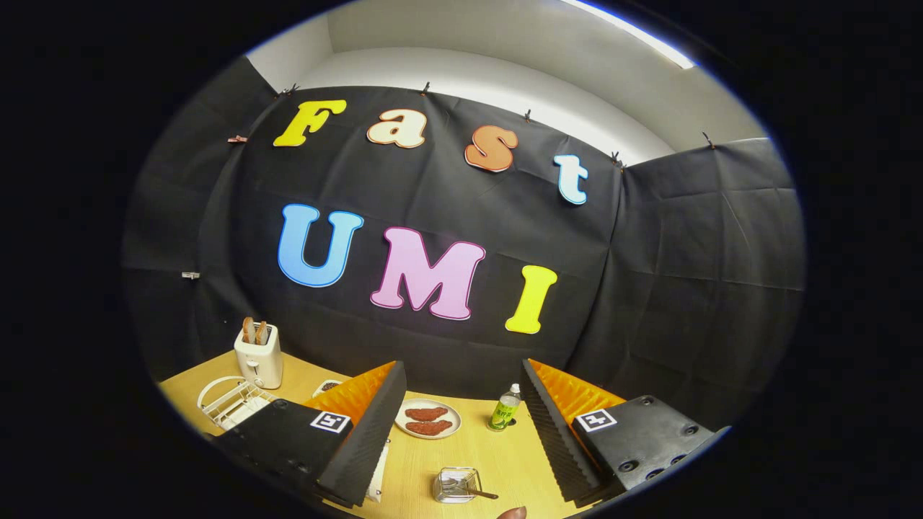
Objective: Take the plate from the dish rack, then take the spoon from the basket and place it into the plate.
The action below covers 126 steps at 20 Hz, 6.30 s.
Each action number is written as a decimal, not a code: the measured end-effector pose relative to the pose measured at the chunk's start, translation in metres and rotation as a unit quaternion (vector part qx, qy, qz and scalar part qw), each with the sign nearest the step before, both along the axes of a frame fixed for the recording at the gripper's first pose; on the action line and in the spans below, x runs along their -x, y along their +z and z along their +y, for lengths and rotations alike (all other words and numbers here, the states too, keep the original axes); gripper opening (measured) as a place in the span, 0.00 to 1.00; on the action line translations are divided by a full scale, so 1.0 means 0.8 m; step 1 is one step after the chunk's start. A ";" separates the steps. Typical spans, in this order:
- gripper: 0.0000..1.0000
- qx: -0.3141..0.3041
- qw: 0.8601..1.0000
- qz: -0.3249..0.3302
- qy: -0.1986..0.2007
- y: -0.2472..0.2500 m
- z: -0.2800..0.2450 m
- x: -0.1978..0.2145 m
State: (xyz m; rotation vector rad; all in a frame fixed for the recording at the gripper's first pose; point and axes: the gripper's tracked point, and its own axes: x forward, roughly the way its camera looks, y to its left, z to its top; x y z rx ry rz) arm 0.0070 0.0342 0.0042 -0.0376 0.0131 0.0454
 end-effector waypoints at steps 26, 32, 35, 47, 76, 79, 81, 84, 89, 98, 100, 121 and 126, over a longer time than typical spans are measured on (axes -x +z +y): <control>0.53 0.015 0.922 0.385 0.015 -0.336 0.162 -0.087; 0.16 0.093 0.922 0.372 -0.060 -0.324 0.143 -0.103; 0.13 0.132 0.920 0.365 -0.055 -0.308 0.148 -0.115; 0.13 0.226 0.912 0.341 -0.033 -0.285 0.169 -0.129; 0.12 -0.016 0.930 0.365 0.049 -0.251 0.086 0.082; 0.13 -0.060 0.908 0.412 0.058 -0.298 0.088 0.133; 0.13 -0.089 0.890 0.444 0.060 -0.333 0.093 0.162; 0.13 -0.139 0.857 0.491 0.070 -0.386 0.108 0.200; 0.13 -0.201 0.819 0.532 0.080 -0.469 0.142 0.219; 0.14 -0.253 0.813 0.519 0.074 -0.514 0.177 0.164; 0.15 -0.214 0.822 0.524 0.062 -0.531 0.173 0.165; 0.92 -0.096 0.940 0.299 0.131 -0.325 0.001 0.093; 0.92 -0.068 0.953 0.272 0.112 -0.303 -0.063 0.041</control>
